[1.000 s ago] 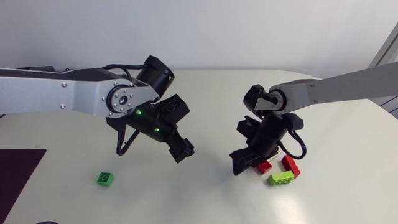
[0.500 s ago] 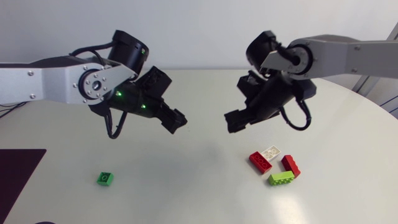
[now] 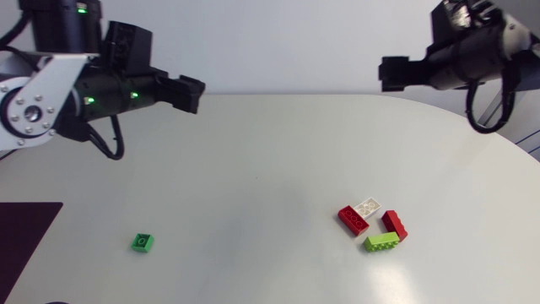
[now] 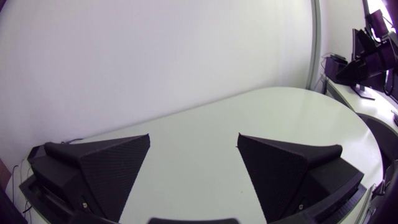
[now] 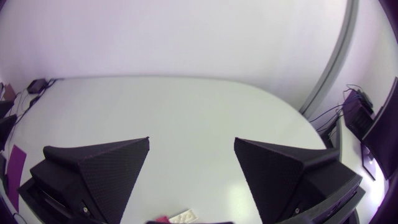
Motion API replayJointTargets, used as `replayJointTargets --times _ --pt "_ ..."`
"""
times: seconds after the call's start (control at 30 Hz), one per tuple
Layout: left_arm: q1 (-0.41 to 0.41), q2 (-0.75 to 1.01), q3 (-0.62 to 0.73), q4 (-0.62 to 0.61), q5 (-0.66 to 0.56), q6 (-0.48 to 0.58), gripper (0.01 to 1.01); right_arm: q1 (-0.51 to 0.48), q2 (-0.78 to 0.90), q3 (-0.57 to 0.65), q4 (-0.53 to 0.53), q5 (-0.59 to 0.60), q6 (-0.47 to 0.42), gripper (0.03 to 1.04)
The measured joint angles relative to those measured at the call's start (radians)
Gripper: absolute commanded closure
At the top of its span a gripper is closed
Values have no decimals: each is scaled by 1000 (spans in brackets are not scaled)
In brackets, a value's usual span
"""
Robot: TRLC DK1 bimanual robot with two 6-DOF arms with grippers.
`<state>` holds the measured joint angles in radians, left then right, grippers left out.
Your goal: Sort duplo bricks by size, large to the right and small to the left
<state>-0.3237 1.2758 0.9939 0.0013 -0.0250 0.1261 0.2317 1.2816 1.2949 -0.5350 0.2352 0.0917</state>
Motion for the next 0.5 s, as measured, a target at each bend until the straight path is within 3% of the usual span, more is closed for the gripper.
replayJointTargets --times 0.23,0.5 --pt "77 -278 -166 166 -60 -15 52 10 -315 -213 196 122 -16 79" --pt "119 -634 -459 375 -148 -14 44 43 -763 -624 537 203 -126 79"
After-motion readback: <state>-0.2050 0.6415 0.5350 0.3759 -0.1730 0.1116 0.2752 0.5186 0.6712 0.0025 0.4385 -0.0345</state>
